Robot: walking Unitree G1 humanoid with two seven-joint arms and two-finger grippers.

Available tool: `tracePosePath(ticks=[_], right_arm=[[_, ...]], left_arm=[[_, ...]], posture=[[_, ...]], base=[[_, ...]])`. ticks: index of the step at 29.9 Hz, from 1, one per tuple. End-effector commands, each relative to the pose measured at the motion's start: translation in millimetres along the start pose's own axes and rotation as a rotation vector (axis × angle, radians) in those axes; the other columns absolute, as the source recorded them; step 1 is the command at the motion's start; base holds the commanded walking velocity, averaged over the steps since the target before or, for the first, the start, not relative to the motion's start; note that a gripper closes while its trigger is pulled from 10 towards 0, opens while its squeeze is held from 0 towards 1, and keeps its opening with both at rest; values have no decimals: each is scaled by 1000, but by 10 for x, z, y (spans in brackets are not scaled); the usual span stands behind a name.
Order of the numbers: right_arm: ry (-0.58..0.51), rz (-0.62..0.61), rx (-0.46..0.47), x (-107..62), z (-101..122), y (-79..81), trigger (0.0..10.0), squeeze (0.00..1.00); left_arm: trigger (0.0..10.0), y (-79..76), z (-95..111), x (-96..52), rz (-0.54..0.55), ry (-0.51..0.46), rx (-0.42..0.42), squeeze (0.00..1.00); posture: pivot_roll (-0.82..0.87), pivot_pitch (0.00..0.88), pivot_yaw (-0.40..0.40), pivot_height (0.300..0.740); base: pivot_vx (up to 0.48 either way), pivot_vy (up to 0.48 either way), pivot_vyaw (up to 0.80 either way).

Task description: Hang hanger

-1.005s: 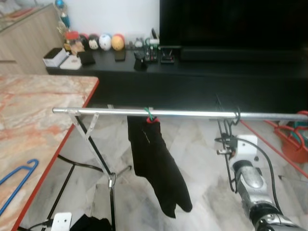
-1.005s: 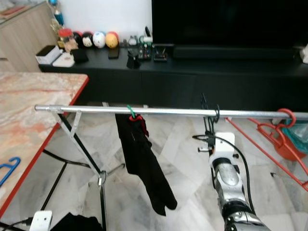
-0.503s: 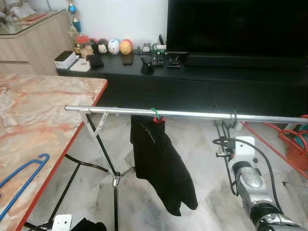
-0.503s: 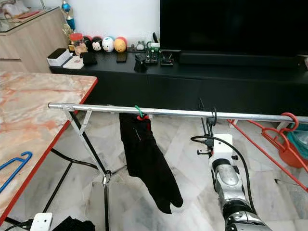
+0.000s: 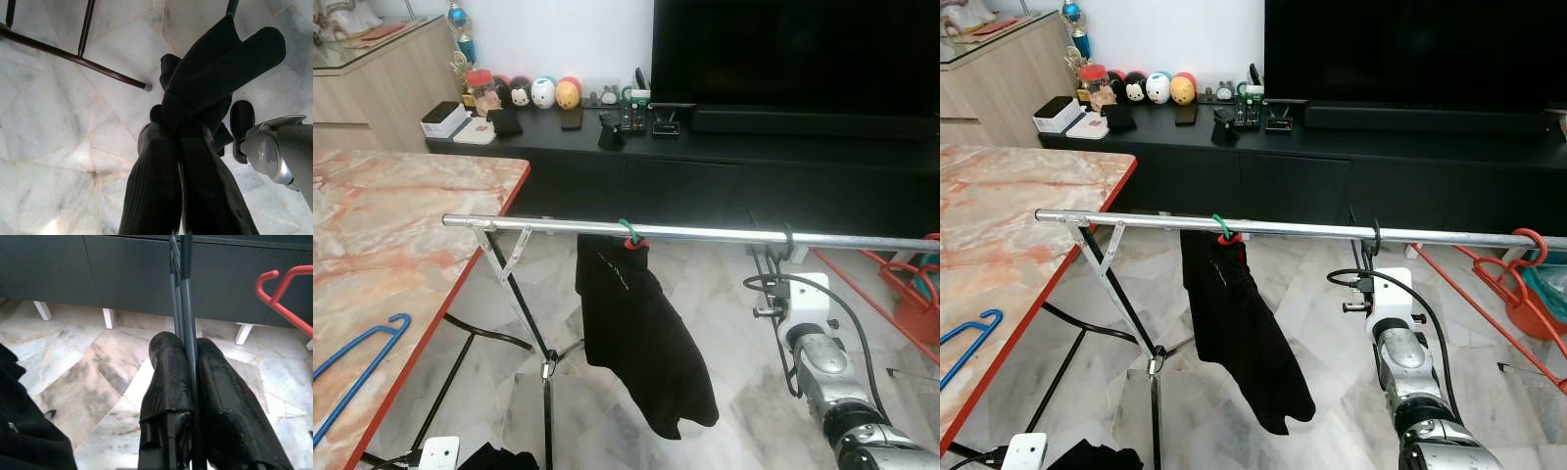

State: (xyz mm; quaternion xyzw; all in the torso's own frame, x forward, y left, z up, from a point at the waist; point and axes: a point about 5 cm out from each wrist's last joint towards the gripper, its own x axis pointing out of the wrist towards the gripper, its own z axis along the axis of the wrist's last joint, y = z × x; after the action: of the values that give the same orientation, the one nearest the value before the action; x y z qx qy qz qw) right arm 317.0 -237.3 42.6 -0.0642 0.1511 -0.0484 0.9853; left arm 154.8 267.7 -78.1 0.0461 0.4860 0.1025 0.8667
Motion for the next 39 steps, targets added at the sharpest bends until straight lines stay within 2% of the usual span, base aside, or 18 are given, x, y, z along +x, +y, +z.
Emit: tracePosePath(ticks=[1,11,23,27,33,38,39], right_arm=[[24,5,28,-12,-56,40,10000,980],[-13,-12,42,-44,-72,36,10000,1000],[-218,-36,80,-88,109,60,10000,1000],[-247,-35,80,-110,118,70,10000,1000],[-334,-56,38,-260,75,65,10000,1000],[-348,-33,22,-406,-39,112,10000,1000],[-340,-7,7,-455,-94,148,10000,718]], left_arm=[[10000,32,-35,-7,7,15,7,0],[10000,38,-33,-8,9,14,11,0],[10000,18,-38,-7,2,14,6,0],[10000,17,-37,-6,0,15,6,0],[10000,17,-35,-6,0,13,4,0],[10000,12,-34,-6,-4,13,4,0],[10000,9,-32,-5,-5,12,3,0]], posture=[[-16,0,56,740],[-16,0,58,740],[-22,0,59,740],[-23,0,58,740],[-22,0,57,740],[-34,0,58,740],[-35,0,57,740]], base=[[0,0,0],[0,0,0],[0,0,0],[0,0,0],[0,0,0],[0,0,0],[0,0,0]])
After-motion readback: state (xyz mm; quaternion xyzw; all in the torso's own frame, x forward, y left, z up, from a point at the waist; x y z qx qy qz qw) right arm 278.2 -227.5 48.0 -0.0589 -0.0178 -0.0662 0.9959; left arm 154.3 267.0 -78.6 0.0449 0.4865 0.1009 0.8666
